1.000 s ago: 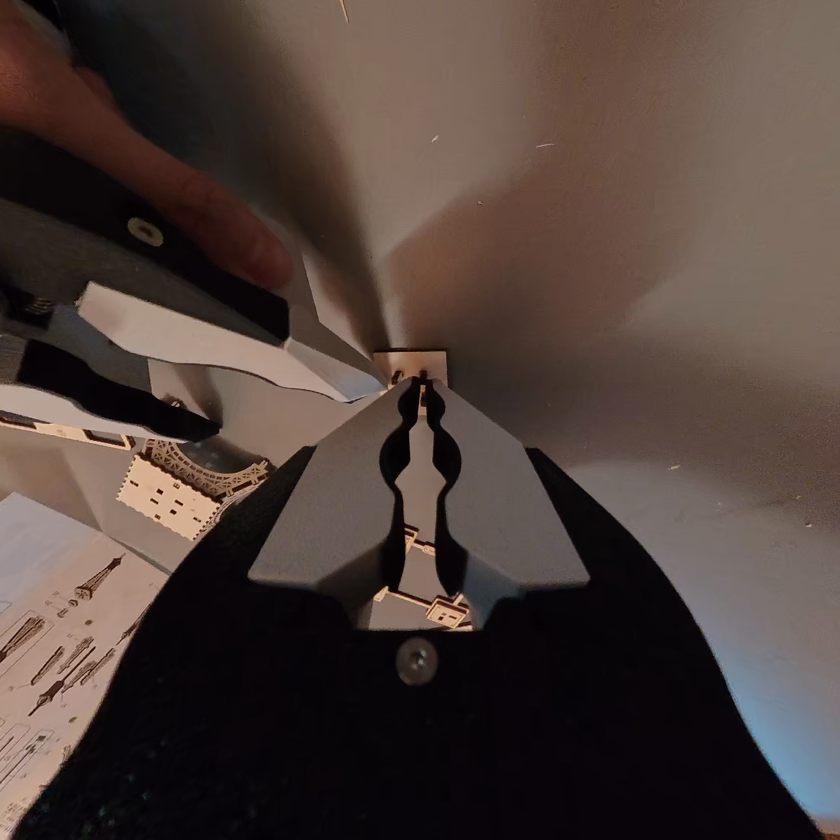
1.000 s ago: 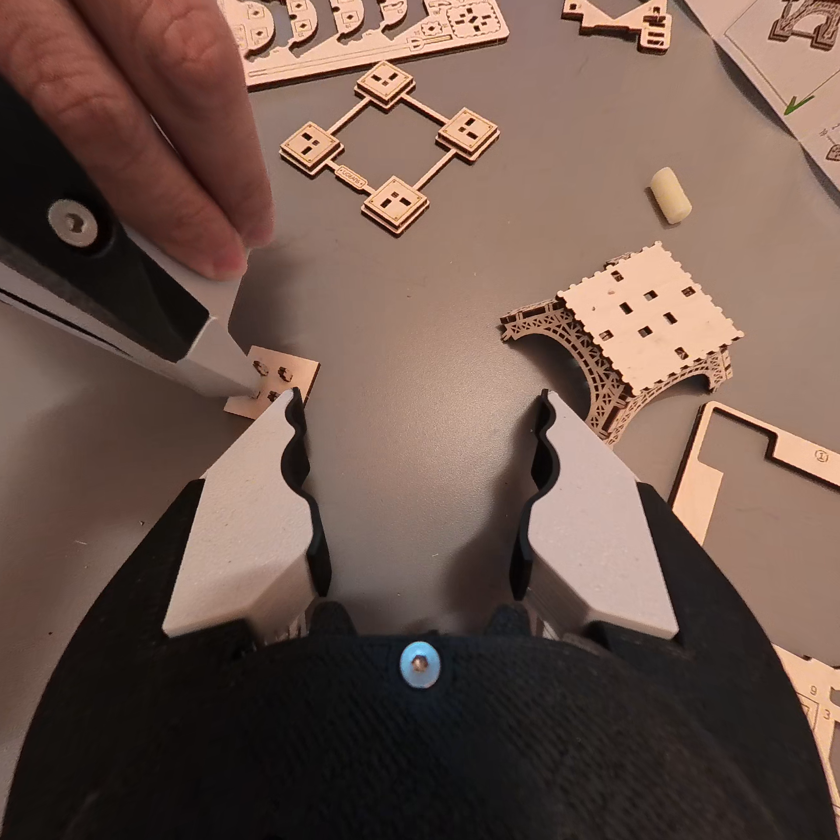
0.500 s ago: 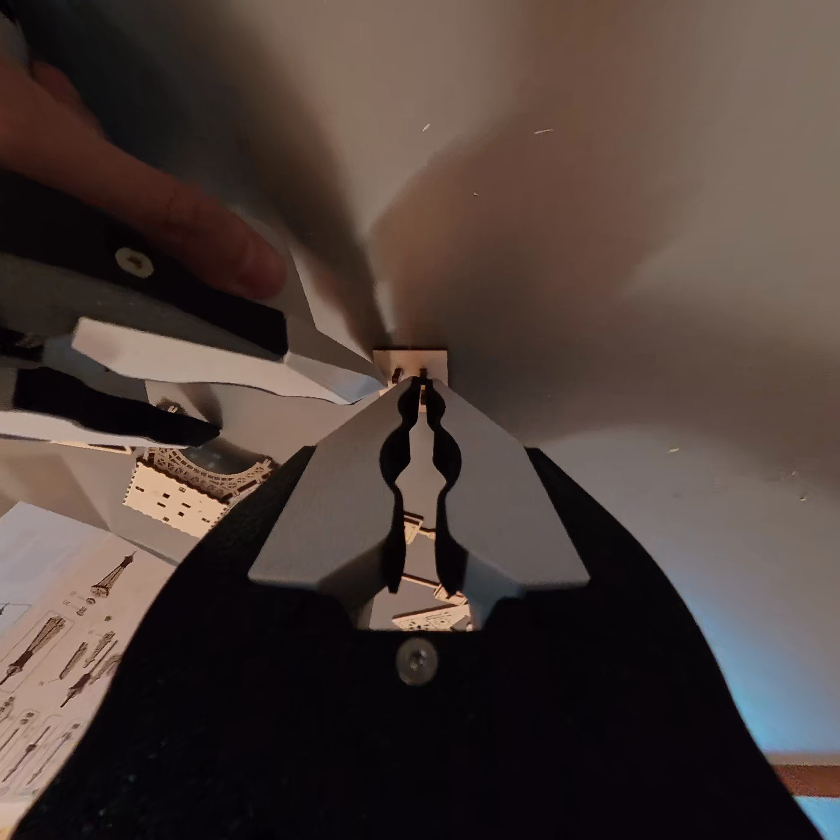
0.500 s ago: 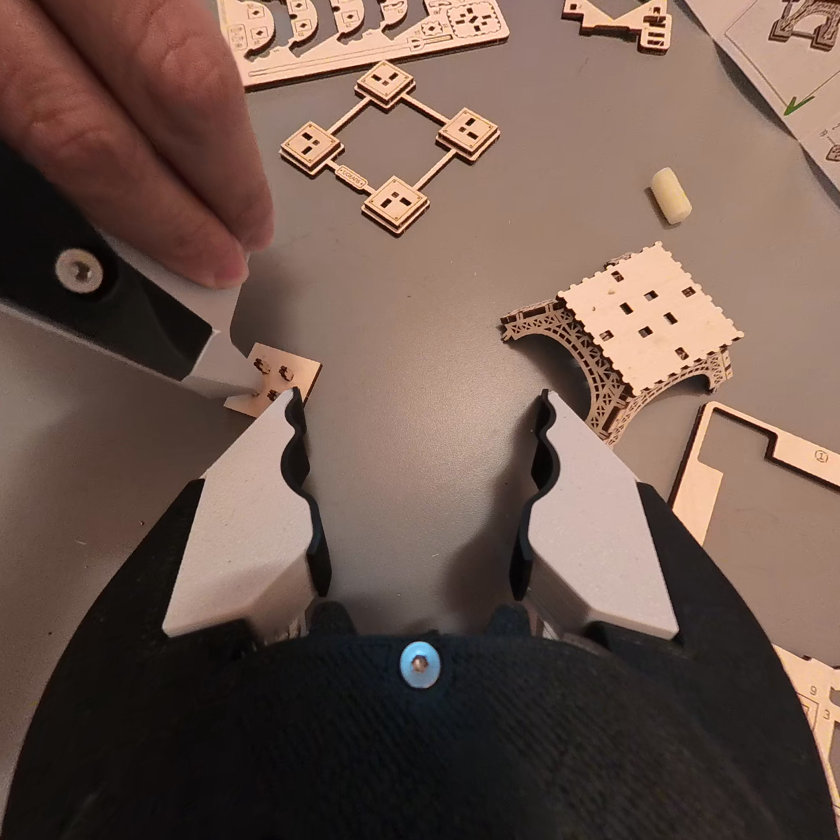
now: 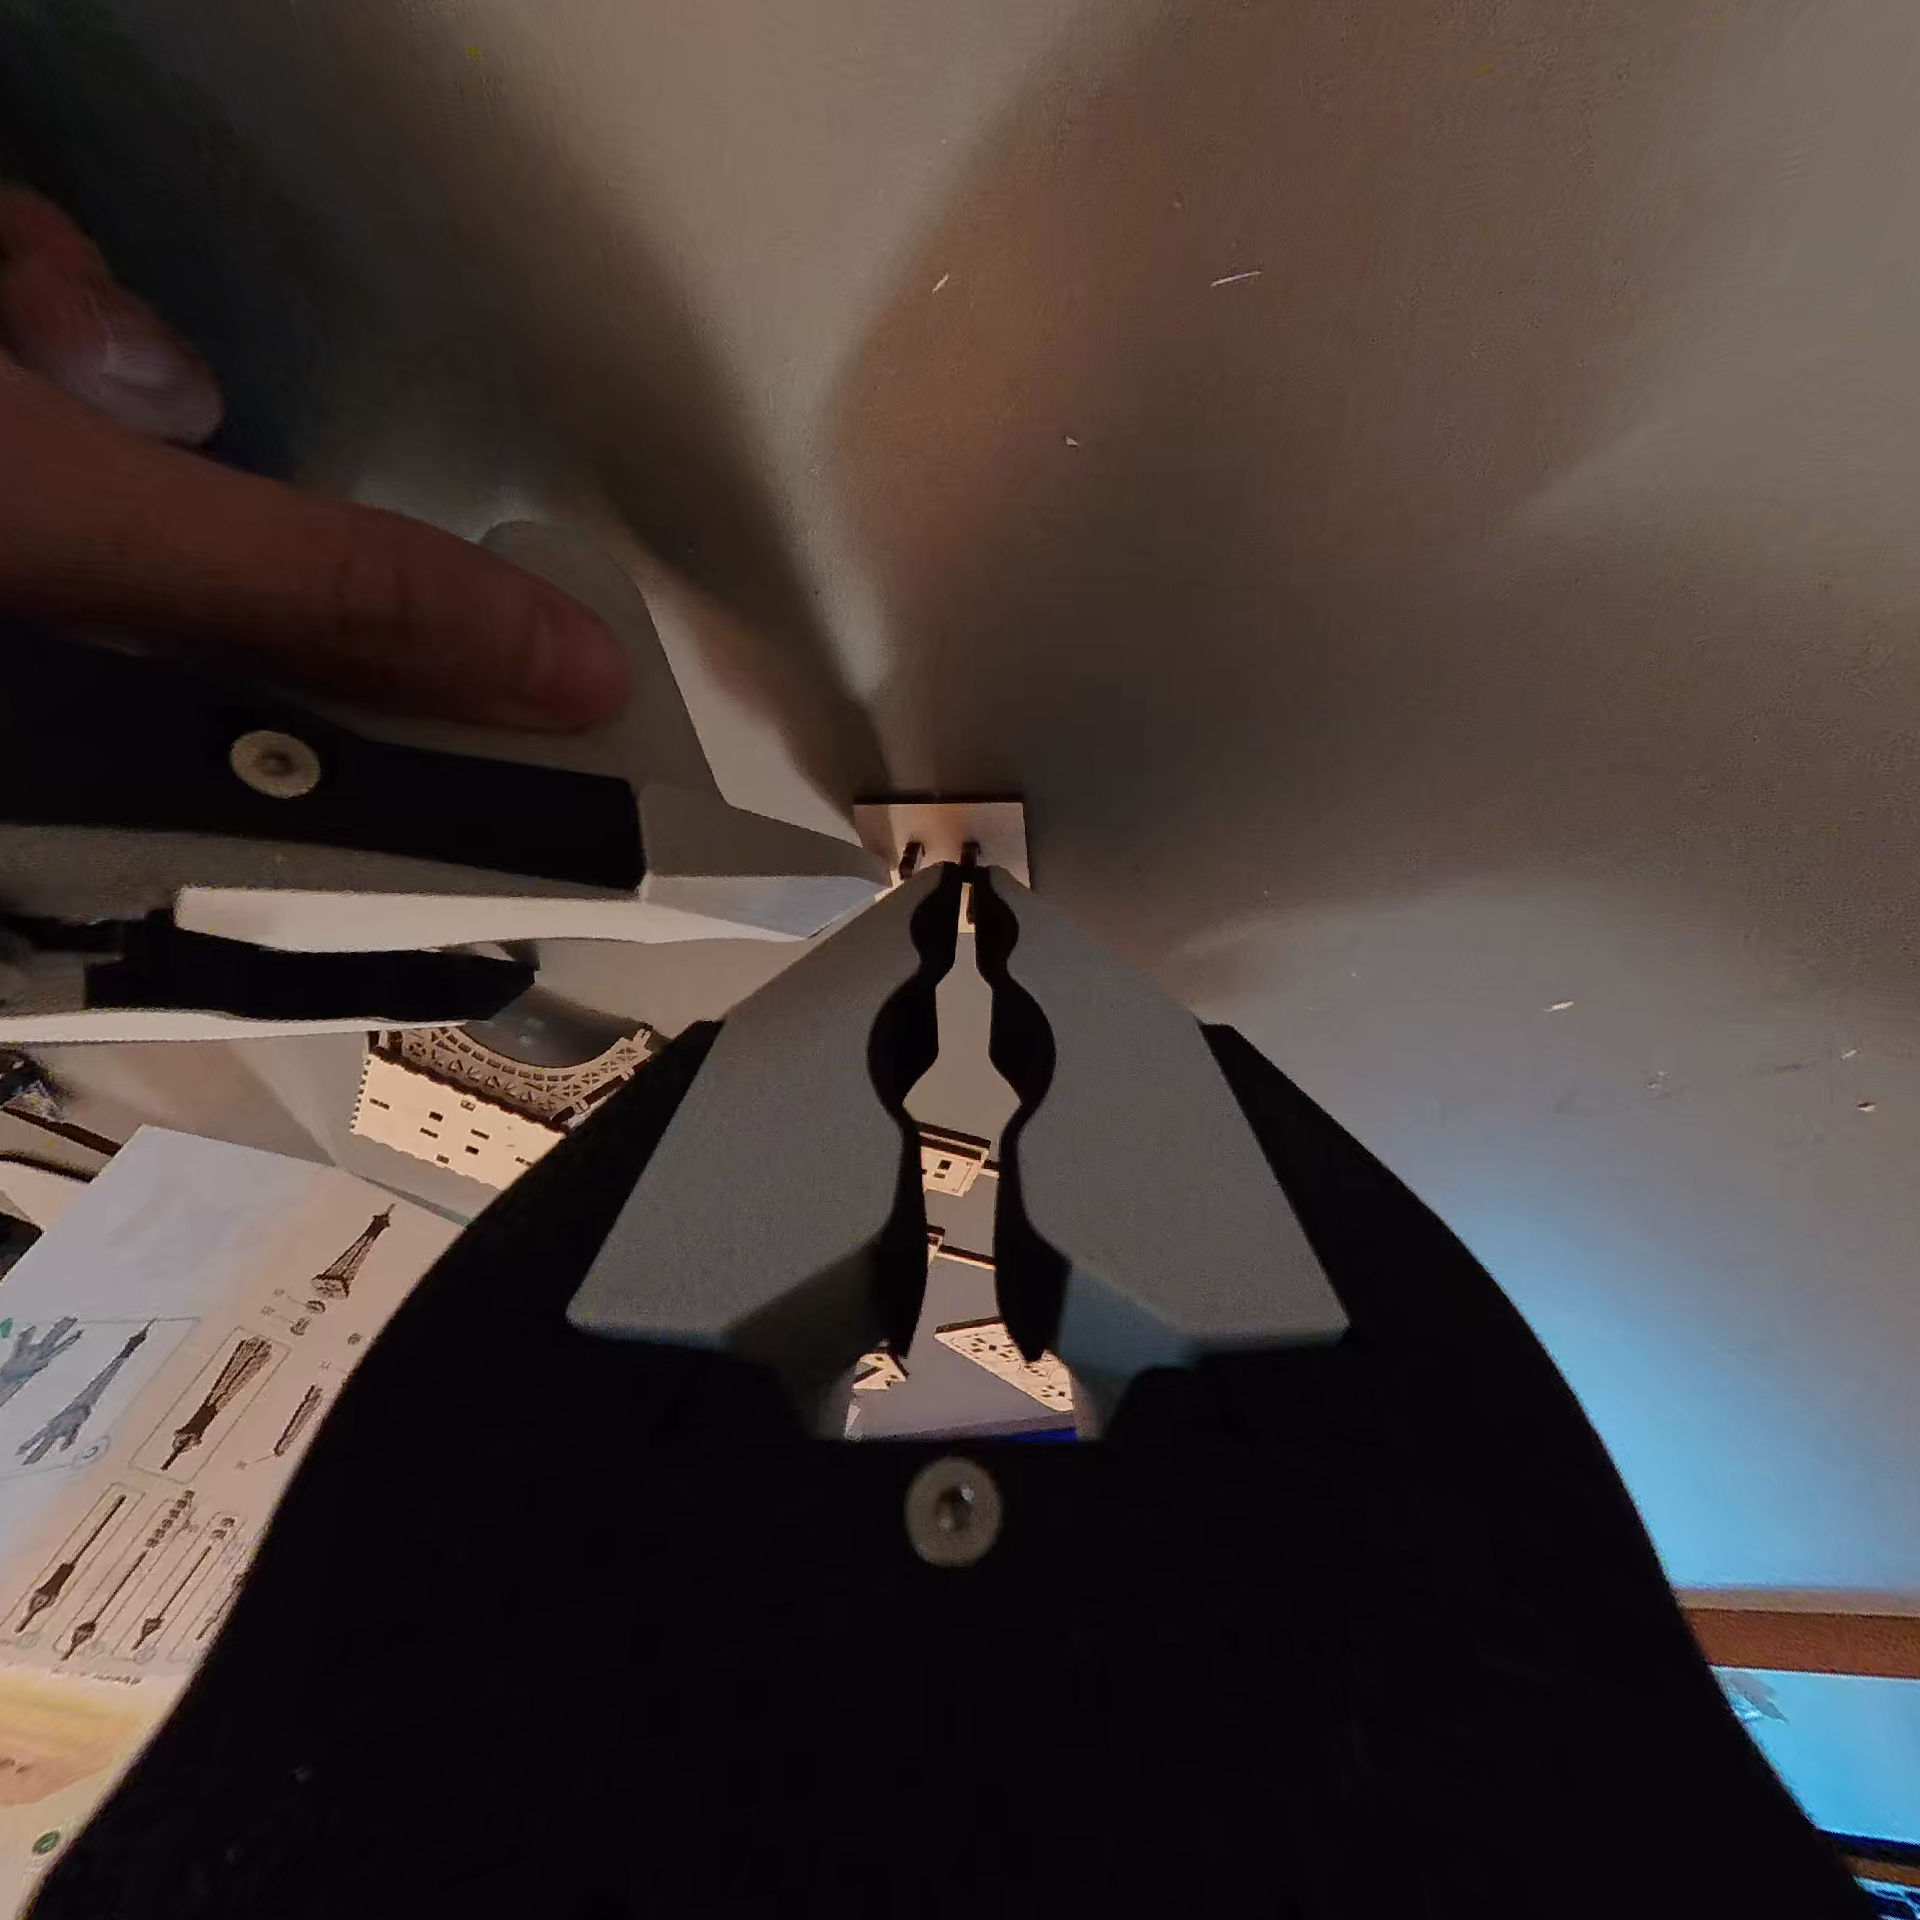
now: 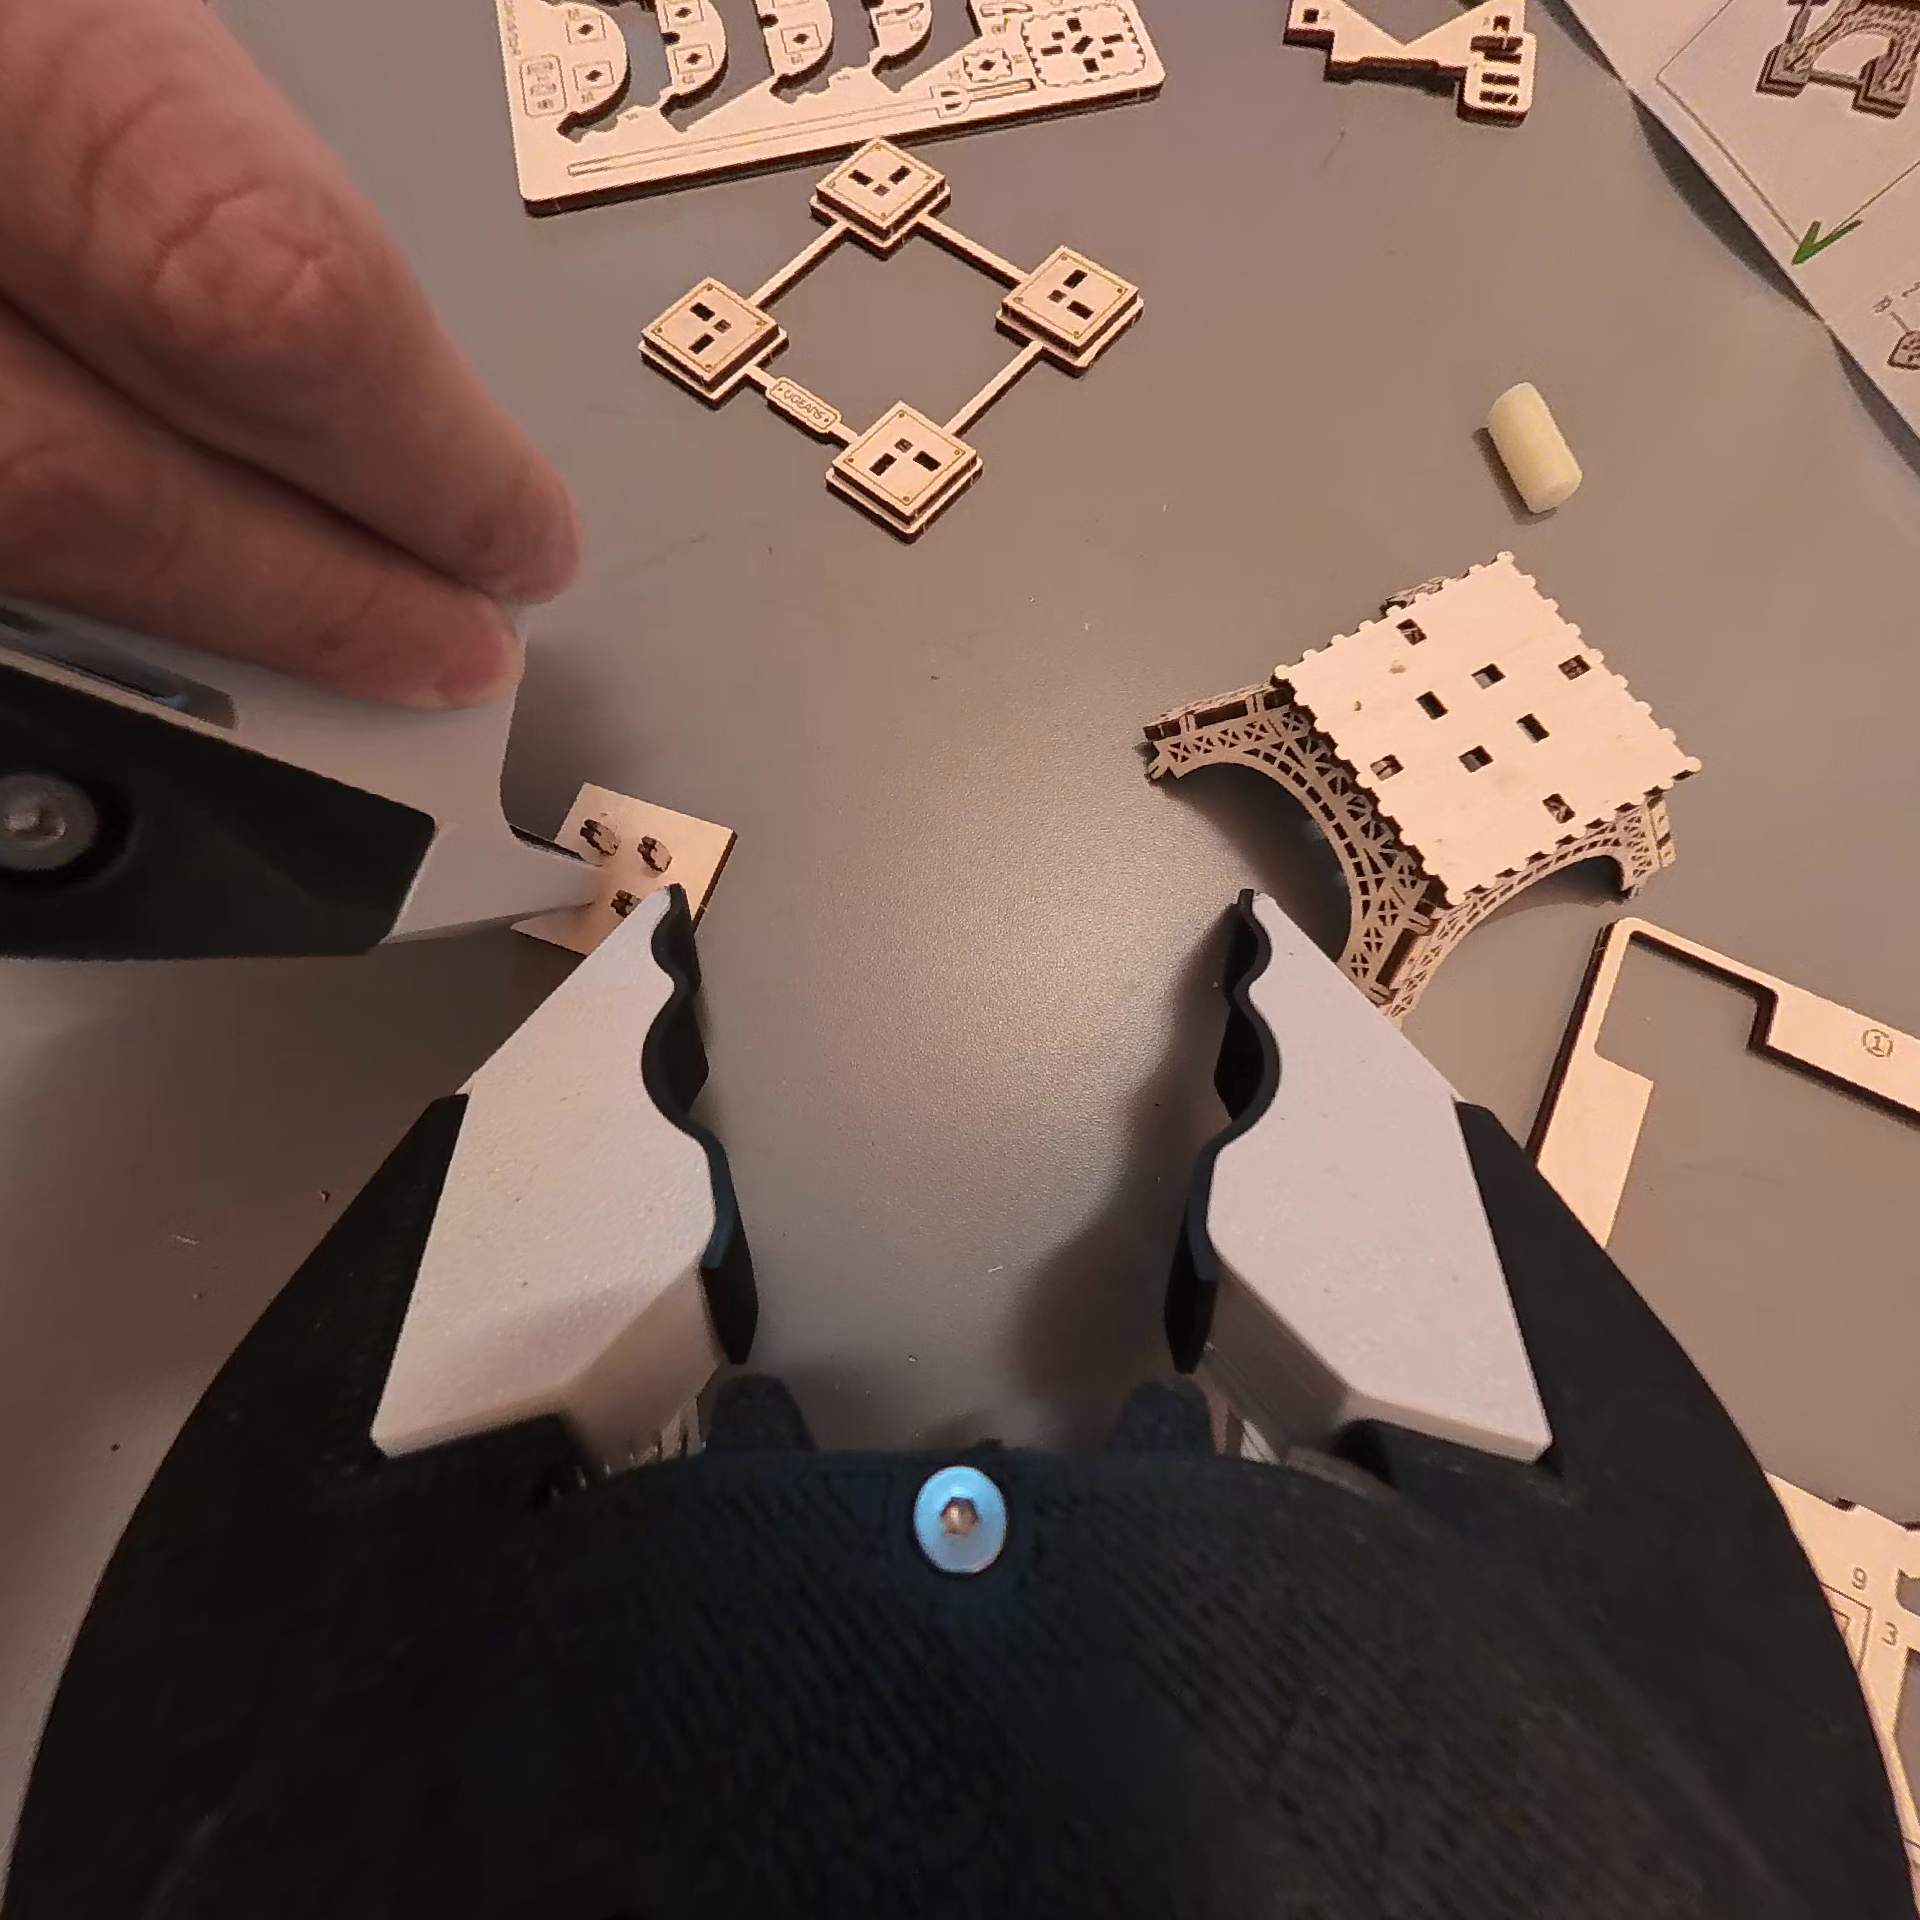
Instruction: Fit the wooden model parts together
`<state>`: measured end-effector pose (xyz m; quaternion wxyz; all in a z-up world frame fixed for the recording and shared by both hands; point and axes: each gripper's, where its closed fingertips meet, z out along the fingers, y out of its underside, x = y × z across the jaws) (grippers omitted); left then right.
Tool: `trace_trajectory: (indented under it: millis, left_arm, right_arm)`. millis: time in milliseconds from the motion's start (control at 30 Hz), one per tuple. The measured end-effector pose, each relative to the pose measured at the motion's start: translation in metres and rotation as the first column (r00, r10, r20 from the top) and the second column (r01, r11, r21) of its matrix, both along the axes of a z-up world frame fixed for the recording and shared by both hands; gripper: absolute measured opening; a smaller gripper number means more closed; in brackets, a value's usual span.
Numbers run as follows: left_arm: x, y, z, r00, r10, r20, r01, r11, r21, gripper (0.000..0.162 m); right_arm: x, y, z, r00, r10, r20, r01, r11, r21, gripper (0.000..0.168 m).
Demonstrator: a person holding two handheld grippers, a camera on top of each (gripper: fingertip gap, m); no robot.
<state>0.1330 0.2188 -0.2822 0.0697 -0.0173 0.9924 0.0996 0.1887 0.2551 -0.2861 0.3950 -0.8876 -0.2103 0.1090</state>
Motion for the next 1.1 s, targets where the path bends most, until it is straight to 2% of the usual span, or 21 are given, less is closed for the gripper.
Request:
trace_trajectory:
  millis: [33,367,900,1100]
  left_arm:
    - [0.0000,-0.0001,0.0000,1.000,0.004,0.000,-0.004,1.000,0.000,0.000]
    - [-0.0005,-0.0009,0.0000,1.000,0.021,-0.006,-0.021,1.000,-0.003,0.000]
    - [0.0016,-0.0058,0.0070,0.995,0.088,0.051,-0.079,0.985,-0.152,0.002]
    - [0.0015,-0.0020,0.0064,0.994,0.098,0.041,-0.091,0.984,-0.150,0.002]
  right_arm:
    - [0.0000,-0.0001,0.0000,1.000,0.000,0.000,0.000,1.000,0.000,0.100]
    - [0.0000,0.0000,0.0000,1.000,0.000,0.000,0.000,1.000,0.000,0.100]
    - [0.0000,0.0000,0.0000,1.000,0.000,0.000,0.000,1.000,0.000,0.100]
    - [0.0000,0.0000,0.0000,1.000,0.000,0.000,0.000,1.000,0.000,0.100]
